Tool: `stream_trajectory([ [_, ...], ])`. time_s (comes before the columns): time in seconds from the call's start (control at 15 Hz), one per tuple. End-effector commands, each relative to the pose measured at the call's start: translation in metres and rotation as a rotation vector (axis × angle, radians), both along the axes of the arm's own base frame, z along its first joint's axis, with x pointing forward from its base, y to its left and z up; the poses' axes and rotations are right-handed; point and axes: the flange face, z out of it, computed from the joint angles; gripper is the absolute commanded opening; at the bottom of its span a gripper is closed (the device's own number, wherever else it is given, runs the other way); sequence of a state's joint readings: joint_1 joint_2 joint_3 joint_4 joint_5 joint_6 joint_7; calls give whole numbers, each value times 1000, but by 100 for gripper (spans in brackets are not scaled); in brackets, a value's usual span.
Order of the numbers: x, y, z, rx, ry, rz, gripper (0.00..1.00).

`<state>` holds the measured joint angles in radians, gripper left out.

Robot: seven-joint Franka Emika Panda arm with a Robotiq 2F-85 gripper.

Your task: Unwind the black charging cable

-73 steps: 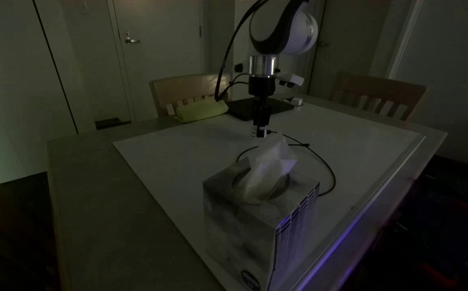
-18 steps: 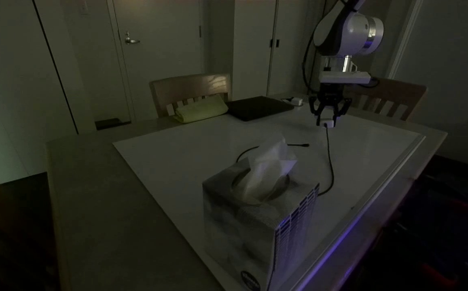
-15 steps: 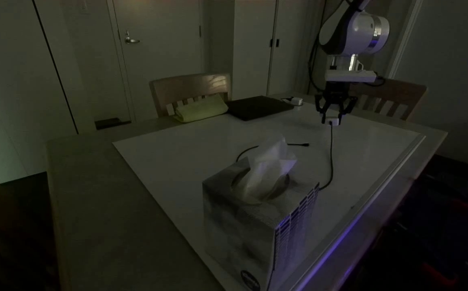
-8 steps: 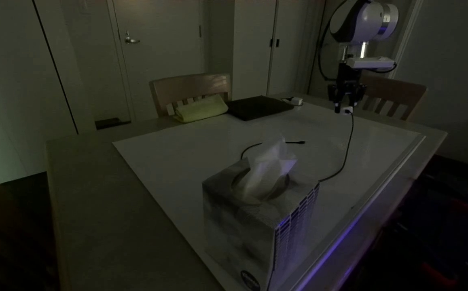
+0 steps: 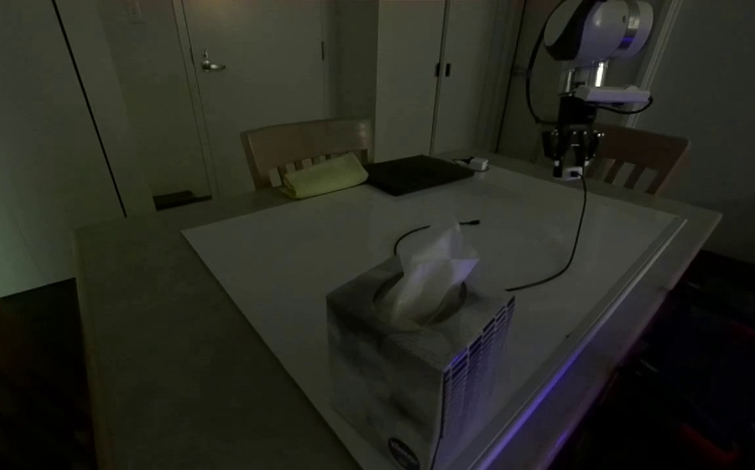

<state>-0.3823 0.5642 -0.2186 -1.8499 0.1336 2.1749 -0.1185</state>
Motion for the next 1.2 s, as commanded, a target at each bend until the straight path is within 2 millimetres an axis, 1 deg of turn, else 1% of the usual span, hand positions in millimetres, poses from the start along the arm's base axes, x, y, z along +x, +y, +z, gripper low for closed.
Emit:
stream_trajectory([
  [0.0,-8,-1,-29,76,14,-49,27],
  [0.13,-16,-1,-44,65,43,-92,27],
  [0.27,-22,-3,-51,30,44,-134,27],
  [0.53,-27,-11,-46,-51,-39,-334,27],
  [0.73,-32,-16,-46,-105,-77,-479,27],
  [0.93,-52,-18,-52,-134,-94,-585,27],
  [1.13,-62,-14,-56,-141,-115,-618,27],
])
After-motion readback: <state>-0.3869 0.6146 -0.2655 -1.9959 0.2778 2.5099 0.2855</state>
